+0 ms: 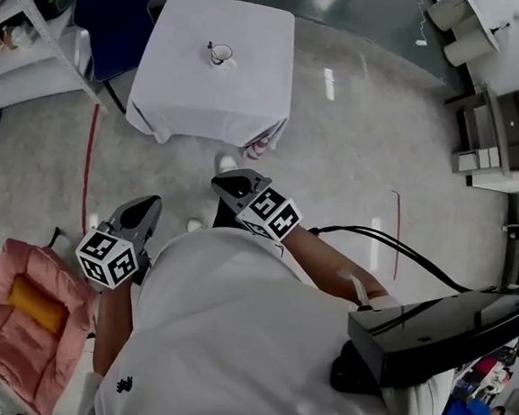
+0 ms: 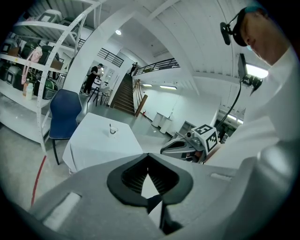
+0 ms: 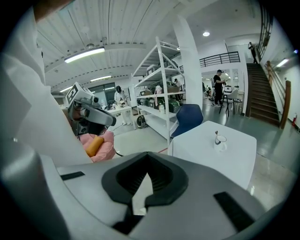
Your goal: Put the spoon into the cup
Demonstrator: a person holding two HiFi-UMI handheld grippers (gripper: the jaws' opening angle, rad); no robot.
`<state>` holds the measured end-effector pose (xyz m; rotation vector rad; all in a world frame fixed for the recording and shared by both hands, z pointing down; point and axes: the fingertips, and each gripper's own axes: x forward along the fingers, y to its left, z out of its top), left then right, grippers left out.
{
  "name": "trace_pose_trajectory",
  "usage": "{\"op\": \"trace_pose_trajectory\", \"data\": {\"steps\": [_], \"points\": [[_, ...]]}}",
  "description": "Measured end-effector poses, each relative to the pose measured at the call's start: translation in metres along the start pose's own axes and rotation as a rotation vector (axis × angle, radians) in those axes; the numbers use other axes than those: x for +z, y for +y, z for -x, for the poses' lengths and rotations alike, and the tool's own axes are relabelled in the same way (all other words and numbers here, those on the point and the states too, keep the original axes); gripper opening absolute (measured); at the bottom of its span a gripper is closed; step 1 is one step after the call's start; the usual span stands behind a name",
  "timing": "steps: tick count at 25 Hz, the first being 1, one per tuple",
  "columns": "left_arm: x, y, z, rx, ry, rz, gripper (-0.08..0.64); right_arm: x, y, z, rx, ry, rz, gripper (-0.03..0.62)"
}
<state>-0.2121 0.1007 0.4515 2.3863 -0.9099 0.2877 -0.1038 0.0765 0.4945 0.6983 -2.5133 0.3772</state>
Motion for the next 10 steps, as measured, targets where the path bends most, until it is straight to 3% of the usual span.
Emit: {"op": "trace_pose_trajectory", "data": {"steps": [10], "points": [[0.001, -0.007, -0.021, -0.016, 0.036, -0.012, 0.012, -0.010, -0.010, 0.008, -0.002, 0.002, -0.023, 0.008]]}}
